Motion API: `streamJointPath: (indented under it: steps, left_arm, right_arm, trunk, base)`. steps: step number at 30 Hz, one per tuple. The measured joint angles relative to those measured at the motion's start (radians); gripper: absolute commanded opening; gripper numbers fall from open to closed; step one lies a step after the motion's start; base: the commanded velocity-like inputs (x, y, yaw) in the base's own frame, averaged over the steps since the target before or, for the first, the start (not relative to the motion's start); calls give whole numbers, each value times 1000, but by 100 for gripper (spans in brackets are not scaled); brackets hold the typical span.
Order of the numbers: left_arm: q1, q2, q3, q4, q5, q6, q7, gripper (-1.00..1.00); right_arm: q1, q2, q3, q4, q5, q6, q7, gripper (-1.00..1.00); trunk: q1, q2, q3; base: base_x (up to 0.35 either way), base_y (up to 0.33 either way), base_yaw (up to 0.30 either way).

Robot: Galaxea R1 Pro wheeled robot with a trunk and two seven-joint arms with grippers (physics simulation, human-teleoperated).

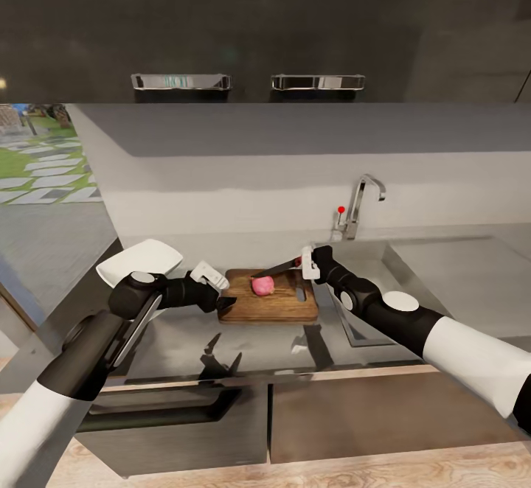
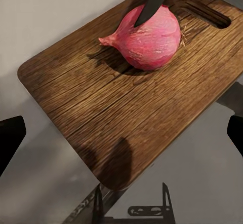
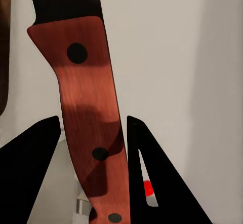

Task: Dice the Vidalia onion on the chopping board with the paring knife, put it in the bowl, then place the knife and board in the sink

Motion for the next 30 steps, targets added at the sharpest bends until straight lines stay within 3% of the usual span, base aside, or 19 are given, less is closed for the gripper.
streamJointPath:
  steps: [8, 9, 30]
  left_arm:
    - [0, 0, 0, 0, 0, 0, 0, 100]
    - [0, 0, 0, -31, 1, 0, 0, 100]
    - [0, 2, 1, -37, 0, 0, 0, 100]
  right_arm:
    - [0, 0, -1, 0, 2, 0, 0, -100]
    - [0, 0, -1, 0, 0, 0, 0, -100]
    - [0, 0, 0, 1, 0, -1, 0, -100]
  trunk:
    - [8, -14, -6]
    - [11, -21, -9]
    - [12, -21, -9]
  base:
    - [0, 0, 0]
    - [0, 0, 0]
    - [0, 0, 0]
